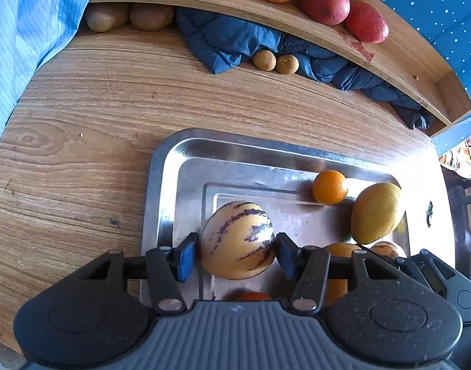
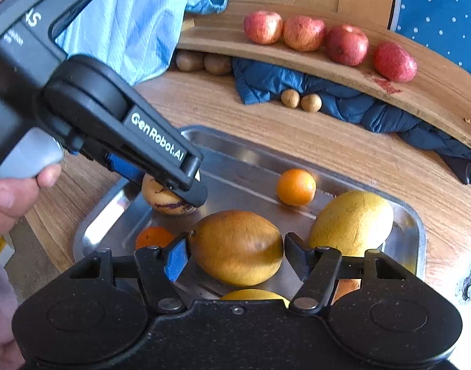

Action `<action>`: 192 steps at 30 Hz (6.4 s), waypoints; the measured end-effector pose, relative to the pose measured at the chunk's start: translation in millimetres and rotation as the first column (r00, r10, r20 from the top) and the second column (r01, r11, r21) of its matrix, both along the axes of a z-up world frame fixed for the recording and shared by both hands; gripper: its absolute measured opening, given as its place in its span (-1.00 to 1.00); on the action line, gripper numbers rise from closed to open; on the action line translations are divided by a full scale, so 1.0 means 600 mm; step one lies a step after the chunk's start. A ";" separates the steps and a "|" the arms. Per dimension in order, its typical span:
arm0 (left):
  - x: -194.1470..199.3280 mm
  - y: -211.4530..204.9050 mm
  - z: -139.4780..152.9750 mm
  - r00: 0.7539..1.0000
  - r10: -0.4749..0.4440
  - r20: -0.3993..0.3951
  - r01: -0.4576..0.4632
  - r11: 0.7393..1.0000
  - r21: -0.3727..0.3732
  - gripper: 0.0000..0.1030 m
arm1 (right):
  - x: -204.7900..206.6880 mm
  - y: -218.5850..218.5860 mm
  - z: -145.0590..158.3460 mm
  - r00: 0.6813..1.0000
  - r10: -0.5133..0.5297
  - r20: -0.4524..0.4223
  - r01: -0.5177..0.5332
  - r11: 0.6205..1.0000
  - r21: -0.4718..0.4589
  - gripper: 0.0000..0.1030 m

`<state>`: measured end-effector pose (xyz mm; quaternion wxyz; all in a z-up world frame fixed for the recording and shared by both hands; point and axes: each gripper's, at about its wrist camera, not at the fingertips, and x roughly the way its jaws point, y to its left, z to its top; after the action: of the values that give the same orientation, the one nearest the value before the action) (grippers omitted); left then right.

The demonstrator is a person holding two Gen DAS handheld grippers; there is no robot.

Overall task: Organize fruits
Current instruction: 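Open both tools to release the pepino and pear onto the tray, then move both open tools back toward the small brown fruits under the shelf, then grasp a small brown fruit with the right tool while the left tool grasps another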

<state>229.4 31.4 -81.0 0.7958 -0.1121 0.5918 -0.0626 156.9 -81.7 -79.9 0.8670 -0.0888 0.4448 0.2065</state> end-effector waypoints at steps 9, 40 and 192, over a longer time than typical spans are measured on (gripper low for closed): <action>-0.010 0.011 0.013 1.000 0.002 0.012 -0.003 1.000 0.011 0.17 | -0.033 0.002 0.021 0.998 -0.008 0.059 0.008 1.000 0.001 0.52; -0.190 0.059 0.071 0.958 -0.203 0.201 0.171 0.971 0.166 0.99 | -0.190 -0.068 0.076 0.958 -0.282 0.048 0.284 0.958 -0.039 0.98; 0.226 -0.025 -0.033 0.905 -0.342 0.253 0.323 0.940 0.112 -0.39 | 0.342 -0.077 -0.009 0.922 -0.356 -0.155 0.375 0.920 0.119 -0.43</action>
<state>364.8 16.5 -101.0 0.8497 0.0270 0.4903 -0.1918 362.1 -128.0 -85.2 0.8636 0.0731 0.4927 0.0782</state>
